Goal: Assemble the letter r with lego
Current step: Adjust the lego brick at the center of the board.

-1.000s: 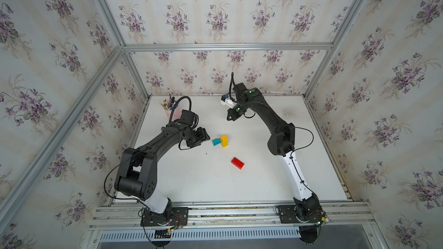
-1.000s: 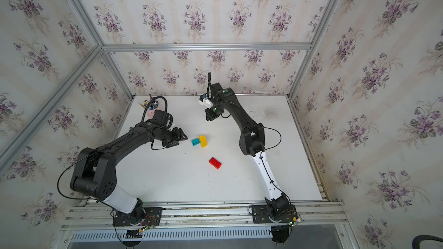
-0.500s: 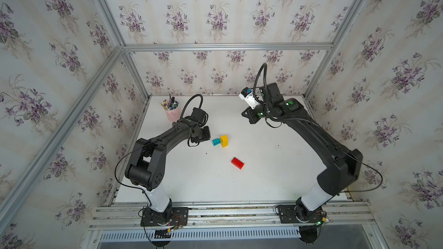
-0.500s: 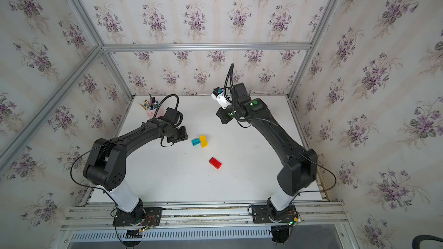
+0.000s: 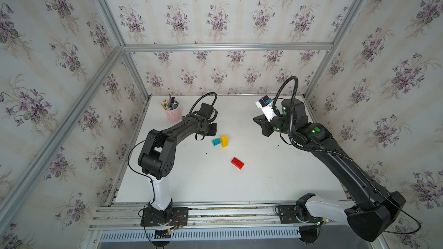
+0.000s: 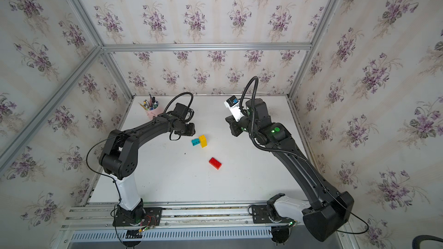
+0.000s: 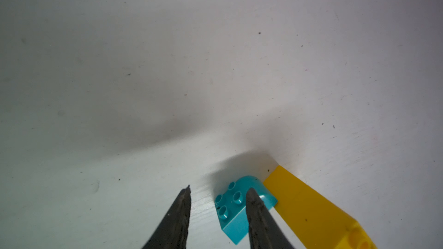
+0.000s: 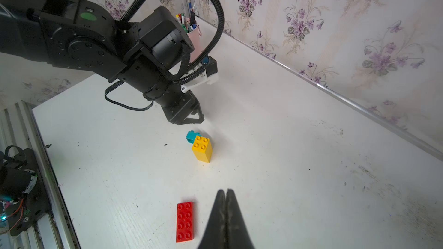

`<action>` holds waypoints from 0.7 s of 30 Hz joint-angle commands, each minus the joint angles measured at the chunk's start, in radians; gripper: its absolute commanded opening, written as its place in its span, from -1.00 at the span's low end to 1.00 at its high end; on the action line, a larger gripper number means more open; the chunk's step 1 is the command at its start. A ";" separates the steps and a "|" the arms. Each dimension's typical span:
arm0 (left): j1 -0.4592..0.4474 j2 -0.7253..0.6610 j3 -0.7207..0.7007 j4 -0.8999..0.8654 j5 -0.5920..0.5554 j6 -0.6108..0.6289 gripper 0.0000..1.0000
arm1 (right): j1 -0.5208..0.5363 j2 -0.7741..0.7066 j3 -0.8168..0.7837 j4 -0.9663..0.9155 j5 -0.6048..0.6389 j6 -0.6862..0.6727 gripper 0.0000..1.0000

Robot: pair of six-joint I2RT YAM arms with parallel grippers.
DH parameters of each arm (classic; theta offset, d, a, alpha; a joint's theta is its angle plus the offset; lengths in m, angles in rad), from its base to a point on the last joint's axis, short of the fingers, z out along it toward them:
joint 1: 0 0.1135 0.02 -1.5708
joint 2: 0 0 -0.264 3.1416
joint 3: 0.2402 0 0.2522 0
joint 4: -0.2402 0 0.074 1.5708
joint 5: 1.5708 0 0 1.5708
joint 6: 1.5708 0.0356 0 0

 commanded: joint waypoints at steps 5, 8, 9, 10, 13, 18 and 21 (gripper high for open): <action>-0.037 0.016 0.006 -0.049 -0.006 0.033 -0.22 | 0.002 -0.028 -0.026 0.022 0.032 0.011 -0.88; -0.048 0.005 -0.024 -0.059 -0.027 0.013 -0.27 | 0.001 -0.036 -0.029 0.019 0.030 0.016 -0.88; -0.048 -0.006 -0.047 -0.050 -0.030 0.002 -0.28 | 0.001 -0.039 -0.030 0.019 0.028 0.018 -0.88; -0.048 -0.017 -0.068 -0.039 -0.031 -0.008 -0.28 | 0.002 -0.044 -0.033 0.018 0.029 0.019 -0.88; -0.050 -0.044 -0.120 -0.016 -0.028 -0.025 -0.27 | 0.002 -0.059 -0.040 0.021 0.026 0.024 -0.88; -0.054 -0.055 -0.130 -0.012 -0.047 -0.042 -0.30 | 0.002 -0.082 -0.051 0.026 0.019 0.027 -0.88; -0.054 -0.073 -0.124 -0.004 -0.056 -0.039 -0.29 | 0.001 -0.089 -0.057 0.020 0.019 0.029 -0.88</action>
